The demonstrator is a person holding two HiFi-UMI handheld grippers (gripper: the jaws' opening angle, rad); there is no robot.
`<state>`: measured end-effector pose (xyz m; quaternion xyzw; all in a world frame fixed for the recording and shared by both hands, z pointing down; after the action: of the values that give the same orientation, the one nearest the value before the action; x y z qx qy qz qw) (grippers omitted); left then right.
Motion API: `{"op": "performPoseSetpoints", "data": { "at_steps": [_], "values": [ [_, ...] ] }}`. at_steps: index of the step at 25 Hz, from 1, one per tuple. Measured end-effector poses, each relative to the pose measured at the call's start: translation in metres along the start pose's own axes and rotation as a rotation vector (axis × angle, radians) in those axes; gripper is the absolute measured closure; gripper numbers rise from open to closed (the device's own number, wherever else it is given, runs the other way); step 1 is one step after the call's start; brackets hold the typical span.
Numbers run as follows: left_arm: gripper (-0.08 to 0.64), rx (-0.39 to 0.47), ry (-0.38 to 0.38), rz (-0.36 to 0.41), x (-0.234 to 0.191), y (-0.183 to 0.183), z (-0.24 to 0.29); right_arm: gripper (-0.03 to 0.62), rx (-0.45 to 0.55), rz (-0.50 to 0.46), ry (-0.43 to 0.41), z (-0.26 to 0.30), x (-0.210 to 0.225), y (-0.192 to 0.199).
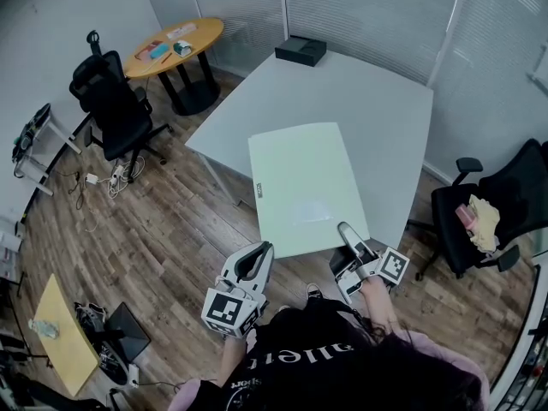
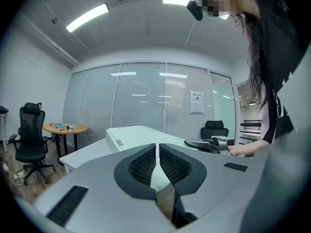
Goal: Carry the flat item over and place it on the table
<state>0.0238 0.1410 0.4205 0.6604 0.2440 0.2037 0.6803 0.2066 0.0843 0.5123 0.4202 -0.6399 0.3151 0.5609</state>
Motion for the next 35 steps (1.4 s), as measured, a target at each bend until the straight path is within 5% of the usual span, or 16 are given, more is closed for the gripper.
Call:
{"op": "performPoseSetpoints", "data": {
  "at_steps": [23, 35],
  "values": [
    [0.520, -0.005, -0.150, 0.011, -0.024, 0.003, 0.068, 0.301, -0.117, -0.002, -0.022, 0.068, 0.027, -0.064],
    [0.520, -0.035, -0.133, -0.001, -0.059, 0.015, 0.090, 0.300, -0.136, -0.009, 0.024, 0.108, 0.049, -0.062]
  ]
}}
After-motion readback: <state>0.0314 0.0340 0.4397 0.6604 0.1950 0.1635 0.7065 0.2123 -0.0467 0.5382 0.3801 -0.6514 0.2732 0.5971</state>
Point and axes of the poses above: the fingertips, and each gripper's own axes: z forward along the fingers, x to its right, y out of its underside, the point moved 1 cm from there along -z, backward along the fingers, and after that the axes turned 9 degrees about x, right-handed, at the moved point
